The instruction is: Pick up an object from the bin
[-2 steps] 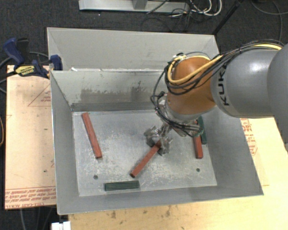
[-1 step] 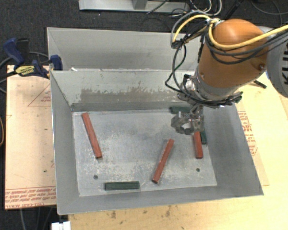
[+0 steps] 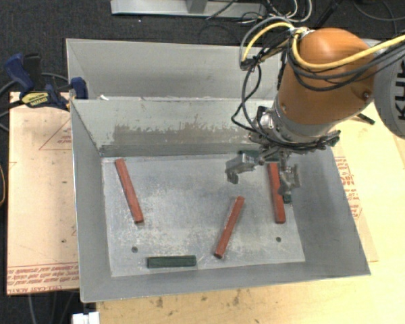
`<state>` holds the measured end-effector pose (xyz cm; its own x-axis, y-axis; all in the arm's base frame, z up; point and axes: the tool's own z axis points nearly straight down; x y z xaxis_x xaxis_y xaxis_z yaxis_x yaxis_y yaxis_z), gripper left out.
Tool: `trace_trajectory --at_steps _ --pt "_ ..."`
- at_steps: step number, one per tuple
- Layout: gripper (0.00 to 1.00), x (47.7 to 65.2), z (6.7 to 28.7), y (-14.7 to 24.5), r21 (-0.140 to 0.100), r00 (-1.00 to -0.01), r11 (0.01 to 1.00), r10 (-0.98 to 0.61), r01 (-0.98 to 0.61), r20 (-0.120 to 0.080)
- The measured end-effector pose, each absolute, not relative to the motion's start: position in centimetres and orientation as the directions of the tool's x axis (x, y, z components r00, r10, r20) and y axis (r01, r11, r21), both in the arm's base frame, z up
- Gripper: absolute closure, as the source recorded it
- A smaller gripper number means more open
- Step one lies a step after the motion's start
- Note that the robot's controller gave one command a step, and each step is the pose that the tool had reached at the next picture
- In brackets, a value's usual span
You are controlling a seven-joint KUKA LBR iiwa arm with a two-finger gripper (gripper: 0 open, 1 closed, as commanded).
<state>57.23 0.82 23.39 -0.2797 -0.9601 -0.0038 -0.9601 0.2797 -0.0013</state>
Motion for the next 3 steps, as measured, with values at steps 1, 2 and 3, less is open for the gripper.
trace_trajectory --at_steps 1,2,3 --pt "0.00 52.3 12.6 -1.7 0.010 -0.270 0.270 -0.963 -0.963 0.001" --pt "0.00 56.1 10.2 -7.2 -0.002 -0.349 0.349 -0.937 -0.937 -0.002" --pt "0.00 63.9 7.3 -12.5 0.005 -0.358 0.358 -0.934 -0.934 -0.014"
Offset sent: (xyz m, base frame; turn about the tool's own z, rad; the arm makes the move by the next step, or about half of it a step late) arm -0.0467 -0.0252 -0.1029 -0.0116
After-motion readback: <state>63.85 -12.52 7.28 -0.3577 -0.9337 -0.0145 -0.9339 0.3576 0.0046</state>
